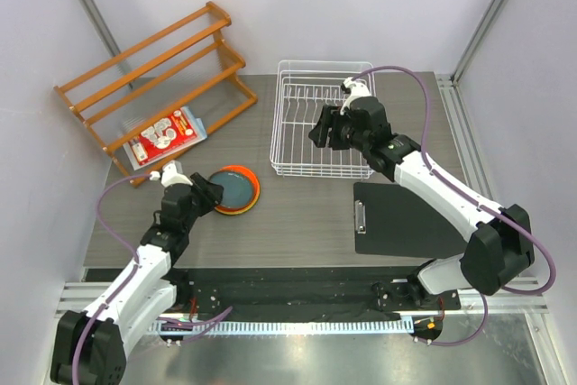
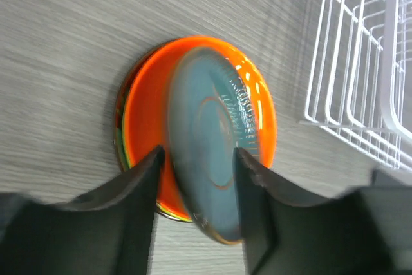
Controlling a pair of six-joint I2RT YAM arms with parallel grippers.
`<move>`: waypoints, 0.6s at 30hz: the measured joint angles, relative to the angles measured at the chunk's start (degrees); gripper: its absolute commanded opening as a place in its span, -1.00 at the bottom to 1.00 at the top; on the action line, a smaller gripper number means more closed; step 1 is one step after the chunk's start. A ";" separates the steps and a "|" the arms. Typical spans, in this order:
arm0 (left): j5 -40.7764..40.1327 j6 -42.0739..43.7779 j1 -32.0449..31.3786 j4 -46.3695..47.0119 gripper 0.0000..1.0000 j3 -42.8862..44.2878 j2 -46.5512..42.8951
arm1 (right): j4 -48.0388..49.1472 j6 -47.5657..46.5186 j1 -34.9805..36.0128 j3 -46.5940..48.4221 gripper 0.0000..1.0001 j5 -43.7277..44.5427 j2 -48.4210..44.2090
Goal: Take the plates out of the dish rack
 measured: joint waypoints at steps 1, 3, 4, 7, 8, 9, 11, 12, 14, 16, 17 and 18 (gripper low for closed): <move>-0.07 -0.17 0.00 0.09 0.27 -0.04 -0.02 | 0.00 -0.02 -0.11 0.00 0.30 -0.11 0.02; -0.48 -0.17 0.00 -0.13 0.28 -0.11 -0.09 | 0.00 -0.17 -0.33 0.00 0.30 -0.24 0.02; -0.70 -0.15 0.00 -0.13 0.34 -0.11 -0.22 | 0.00 -0.24 -0.42 0.00 0.30 -0.24 0.04; -0.92 -0.02 0.00 -0.13 0.56 -0.11 -1.01 | 0.00 -0.63 -0.96 0.00 0.30 -0.46 0.11; -1.01 0.07 0.00 -0.17 0.66 -0.11 -1.20 | -0.02 -0.79 -1.22 0.00 0.31 -0.46 0.13; -1.14 0.20 0.00 -0.35 0.98 -0.07 -1.33 | -0.02 -1.01 -1.53 0.00 0.33 -0.46 0.13; -1.33 0.33 0.00 -0.90 0.99 0.13 -1.42 | -0.02 -1.31 -2.01 0.00 0.36 -0.35 0.13; -1.33 0.42 0.00 -1.70 0.99 0.44 -1.57 | -0.09 -1.77 -2.32 0.00 0.43 0.17 0.13; -1.49 1.38 0.00 -3.58 0.99 1.68 -1.95 | -0.26 -2.93 -2.78 -0.02 0.87 2.19 0.11; -1.92 2.12 0.00 -6.25 0.99 4.33 -2.25 | -0.28 -4.33 -3.19 -0.24 0.99 5.01 0.02; -2.38 2.91 0.00 -7.67 0.99 6.10 -2.34 | -0.33 -5.60 -3.41 -0.59 1.00 7.19 -0.11; -2.82 3.54 0.00 -9.16 0.99 8.13 -2.34 | -0.39 -6.58 -3.61 -0.94 0.99 9.18 -0.26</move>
